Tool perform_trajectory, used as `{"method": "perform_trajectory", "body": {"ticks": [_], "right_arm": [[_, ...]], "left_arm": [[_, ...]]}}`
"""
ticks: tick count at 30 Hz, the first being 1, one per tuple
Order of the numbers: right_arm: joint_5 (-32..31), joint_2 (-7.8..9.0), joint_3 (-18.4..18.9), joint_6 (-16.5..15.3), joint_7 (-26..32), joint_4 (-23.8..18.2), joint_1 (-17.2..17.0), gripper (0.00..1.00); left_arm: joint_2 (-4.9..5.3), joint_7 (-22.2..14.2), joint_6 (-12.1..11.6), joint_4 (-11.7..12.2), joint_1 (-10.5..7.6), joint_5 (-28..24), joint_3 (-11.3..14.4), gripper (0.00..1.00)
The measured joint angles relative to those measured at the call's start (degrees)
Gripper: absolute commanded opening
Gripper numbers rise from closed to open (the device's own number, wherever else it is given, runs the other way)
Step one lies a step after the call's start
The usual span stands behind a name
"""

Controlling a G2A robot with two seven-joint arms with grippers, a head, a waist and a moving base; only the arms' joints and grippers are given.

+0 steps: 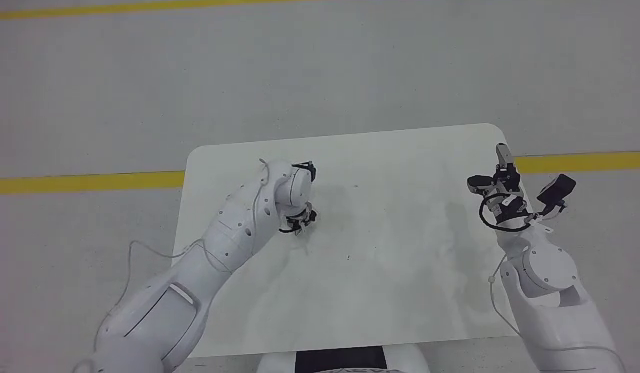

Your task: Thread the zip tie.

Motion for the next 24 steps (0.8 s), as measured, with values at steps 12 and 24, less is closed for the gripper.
{"method": "perform_trajectory", "body": {"ticks": [12, 24], "right_arm": [[0.0, 0.0, 0.0, 0.0, 0.0, 0.0, 0.0, 1.0], [0.0, 0.0, 0.0, 0.0, 0.0, 0.0, 0.0, 1.0]], "left_arm": [[-0.38, 0.6, -0.2, 1.8, -0.99, -1.4, 0.9, 0.08], [-0.39, 1.3, -0.9, 3.0, -1.5, -2.7, 1.2, 0.19]]}}
